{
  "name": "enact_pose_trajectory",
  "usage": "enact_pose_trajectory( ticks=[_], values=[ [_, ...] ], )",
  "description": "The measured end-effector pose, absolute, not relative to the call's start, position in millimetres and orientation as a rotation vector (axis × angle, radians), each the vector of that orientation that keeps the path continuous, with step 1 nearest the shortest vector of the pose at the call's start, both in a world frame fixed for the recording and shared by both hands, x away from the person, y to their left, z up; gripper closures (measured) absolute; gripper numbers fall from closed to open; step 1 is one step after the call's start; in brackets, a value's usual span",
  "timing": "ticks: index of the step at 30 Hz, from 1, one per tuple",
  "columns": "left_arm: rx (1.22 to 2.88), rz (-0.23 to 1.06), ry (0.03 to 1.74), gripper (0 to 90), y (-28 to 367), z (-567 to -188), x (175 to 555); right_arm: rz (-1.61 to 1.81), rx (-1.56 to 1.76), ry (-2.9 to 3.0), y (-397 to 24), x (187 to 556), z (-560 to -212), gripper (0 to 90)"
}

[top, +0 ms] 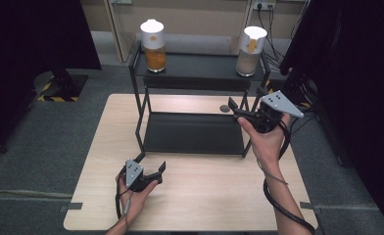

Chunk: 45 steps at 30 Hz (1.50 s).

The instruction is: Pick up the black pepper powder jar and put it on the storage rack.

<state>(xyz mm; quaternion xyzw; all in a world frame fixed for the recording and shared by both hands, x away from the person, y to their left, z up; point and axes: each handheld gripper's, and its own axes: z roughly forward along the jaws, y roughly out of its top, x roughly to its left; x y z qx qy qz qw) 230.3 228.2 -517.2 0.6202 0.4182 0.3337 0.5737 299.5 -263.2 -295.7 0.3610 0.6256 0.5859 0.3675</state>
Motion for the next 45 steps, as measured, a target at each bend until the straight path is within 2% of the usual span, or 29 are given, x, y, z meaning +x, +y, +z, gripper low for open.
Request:
enact_pose_trajectory(
  ticks=[45],
  values=[
    [1.457, 0.789, 0.975, 11.3, 227.8, -517.4, 230.2, 1.488, 1.035, 1.749, -272.5, 277.4, -377.1, 2.6]
  ],
)
